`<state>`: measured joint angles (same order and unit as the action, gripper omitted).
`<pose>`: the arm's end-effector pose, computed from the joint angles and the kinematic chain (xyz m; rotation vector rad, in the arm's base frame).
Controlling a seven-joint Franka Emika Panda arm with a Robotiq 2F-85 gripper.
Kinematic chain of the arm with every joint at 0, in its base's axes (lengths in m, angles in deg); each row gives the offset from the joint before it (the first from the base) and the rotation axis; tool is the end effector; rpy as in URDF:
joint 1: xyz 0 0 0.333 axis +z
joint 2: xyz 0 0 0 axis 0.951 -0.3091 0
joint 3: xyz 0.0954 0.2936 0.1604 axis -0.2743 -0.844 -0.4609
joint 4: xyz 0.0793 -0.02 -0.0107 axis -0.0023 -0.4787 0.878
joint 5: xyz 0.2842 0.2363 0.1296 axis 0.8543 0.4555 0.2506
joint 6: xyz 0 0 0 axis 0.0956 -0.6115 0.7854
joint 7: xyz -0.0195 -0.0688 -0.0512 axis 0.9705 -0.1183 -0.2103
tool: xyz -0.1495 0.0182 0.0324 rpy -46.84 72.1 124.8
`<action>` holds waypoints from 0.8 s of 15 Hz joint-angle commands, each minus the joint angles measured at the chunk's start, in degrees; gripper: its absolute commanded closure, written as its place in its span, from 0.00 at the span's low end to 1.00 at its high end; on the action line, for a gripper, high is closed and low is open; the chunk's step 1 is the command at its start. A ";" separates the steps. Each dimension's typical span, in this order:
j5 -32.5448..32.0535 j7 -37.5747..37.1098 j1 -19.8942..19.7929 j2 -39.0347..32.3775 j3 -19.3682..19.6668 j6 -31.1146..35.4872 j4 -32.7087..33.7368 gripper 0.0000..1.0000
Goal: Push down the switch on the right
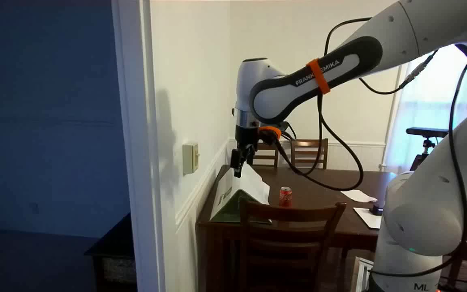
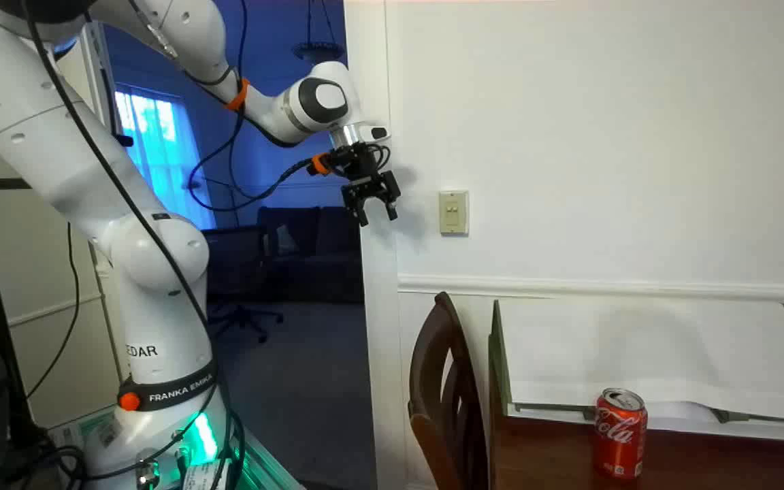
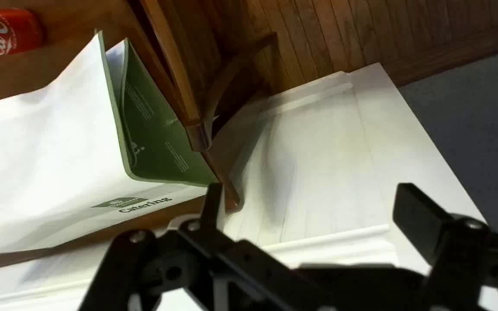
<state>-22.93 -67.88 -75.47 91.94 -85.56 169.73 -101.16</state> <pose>0.4013 -0.0113 0.4606 2.9105 0.1303 0.2912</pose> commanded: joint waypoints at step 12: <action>12.80 -2.19 -0.70 -8.39 8.50 -0.81 8.89 0.00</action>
<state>-15.24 -69.98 -75.75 88.77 -80.50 169.72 -97.35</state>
